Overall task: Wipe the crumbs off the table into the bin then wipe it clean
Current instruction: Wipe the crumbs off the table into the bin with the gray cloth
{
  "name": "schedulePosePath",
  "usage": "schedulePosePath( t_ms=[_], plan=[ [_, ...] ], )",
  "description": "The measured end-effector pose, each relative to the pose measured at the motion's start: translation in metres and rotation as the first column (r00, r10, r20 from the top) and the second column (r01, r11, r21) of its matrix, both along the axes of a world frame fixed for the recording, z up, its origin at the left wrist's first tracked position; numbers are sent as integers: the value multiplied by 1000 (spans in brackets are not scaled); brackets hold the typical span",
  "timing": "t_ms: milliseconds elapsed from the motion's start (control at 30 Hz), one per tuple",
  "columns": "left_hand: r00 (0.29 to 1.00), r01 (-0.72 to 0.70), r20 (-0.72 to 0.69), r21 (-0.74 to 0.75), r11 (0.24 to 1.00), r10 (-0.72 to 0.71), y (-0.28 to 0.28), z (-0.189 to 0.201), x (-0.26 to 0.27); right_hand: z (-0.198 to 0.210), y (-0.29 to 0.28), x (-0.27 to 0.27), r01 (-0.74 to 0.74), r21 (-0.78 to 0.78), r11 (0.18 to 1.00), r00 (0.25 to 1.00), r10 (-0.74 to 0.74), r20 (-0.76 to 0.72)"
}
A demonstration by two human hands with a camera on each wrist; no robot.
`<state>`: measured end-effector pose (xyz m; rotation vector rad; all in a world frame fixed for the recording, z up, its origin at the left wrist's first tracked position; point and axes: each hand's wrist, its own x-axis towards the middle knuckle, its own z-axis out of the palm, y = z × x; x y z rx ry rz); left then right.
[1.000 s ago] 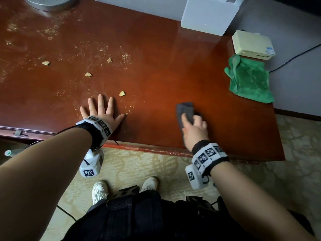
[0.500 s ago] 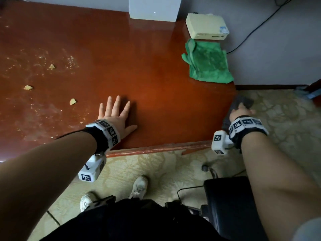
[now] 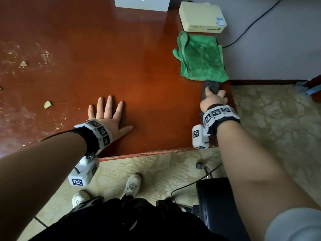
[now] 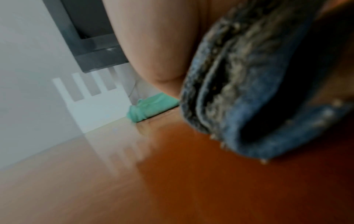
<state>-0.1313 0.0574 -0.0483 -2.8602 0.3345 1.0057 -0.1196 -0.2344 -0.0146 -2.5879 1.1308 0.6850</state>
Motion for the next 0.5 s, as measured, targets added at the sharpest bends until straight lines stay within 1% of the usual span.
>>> schedulePosePath(
  t_ms=[100, 167, 200, 233, 267, 333, 400, 433, 467, 500],
  plan=[
    [1000, 1, -6, -5, 1000, -1, 0, 1, 1, -9, 17, -3, -134, 107, 985, 988, 125, 88],
    [1000, 4, -2, -5, 1000, -4, 0, 1, 1, -13, 16, -8, -169, 213, 962, 973, 128, 194],
    [1000, 6, 0, -6, 1000, -6, 0, 1, 1, -12, 10, -11, -185, 239, 953, 962, 126, 243],
    [1000, 8, 1, -9, 1000, -8, 0, 1, 1, -8, 1, -14, -184, 216, 959, 954, 121, 274],
    [1000, 6, 3, -13, 1000, -6, 0, 1, 1, -6, -12, -17, -145, 158, 977, 955, 96, 281],
    [1000, 1, 8, -21, 1000, 0, 0, -1, 1, 2, -32, -21, 18, 50, 999, 976, -28, 218],
    [1000, -1, 12, -25, 1000, 1, 1, -1, 0, 6, -34, -20, 124, 17, 992, 987, -125, 99],
    [1000, 1, 14, -23, 1000, 0, 1, -1, 0, 7, -27, -16, 135, 0, 991, 990, -135, 41],
    [1000, 2, 16, -20, 1000, -2, 1, -1, 0, 5, -18, -11, 108, -19, 994, 994, -108, -4],
    [1000, 3, 15, -15, 1000, -2, 1, -1, 1, 4, -7, -6, 40, -29, 999, 999, -41, -21]
  ],
)
